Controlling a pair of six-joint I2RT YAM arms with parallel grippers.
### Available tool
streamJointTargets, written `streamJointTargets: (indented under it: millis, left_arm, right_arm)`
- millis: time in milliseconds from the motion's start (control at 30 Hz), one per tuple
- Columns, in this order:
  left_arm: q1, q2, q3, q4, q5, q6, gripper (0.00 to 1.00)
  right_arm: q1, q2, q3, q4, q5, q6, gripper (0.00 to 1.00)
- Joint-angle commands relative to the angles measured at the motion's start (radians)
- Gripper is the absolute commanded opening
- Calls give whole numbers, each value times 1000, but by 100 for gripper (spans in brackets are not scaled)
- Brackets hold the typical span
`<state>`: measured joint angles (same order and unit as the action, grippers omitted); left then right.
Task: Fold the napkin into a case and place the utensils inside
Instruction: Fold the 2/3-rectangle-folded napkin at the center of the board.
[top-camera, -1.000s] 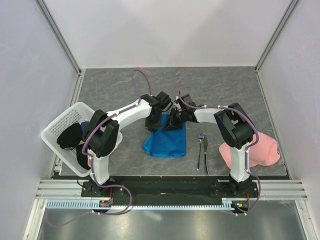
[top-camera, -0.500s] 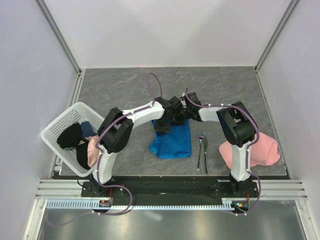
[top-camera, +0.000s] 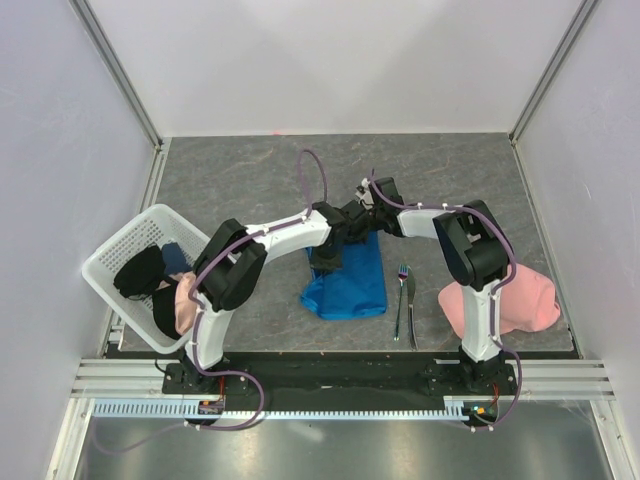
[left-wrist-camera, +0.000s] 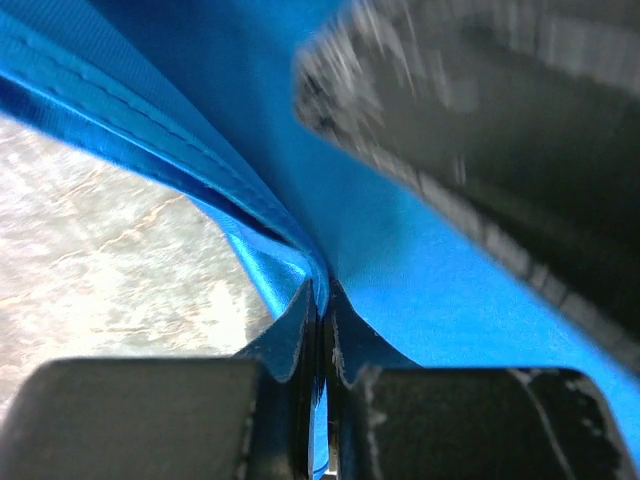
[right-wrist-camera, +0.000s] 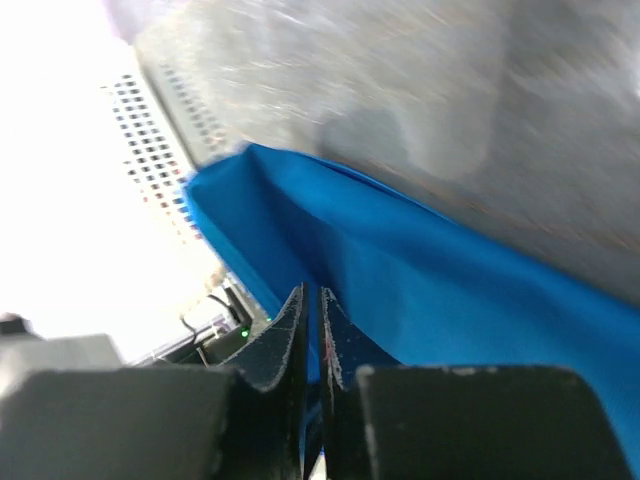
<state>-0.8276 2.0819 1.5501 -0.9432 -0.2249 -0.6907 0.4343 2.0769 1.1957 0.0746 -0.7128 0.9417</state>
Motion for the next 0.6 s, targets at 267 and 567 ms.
streamJointTargets:
  millis: [267,567]
  left_arm:
    - [-24,-118,-100,76,-96,-29,4]
    - [-41,-160,-114,132,-102,28,4]
  right_arm:
    - [14,113,191,80,-188,-64,39]
    - [38,152,197,142,-223,-32,50]
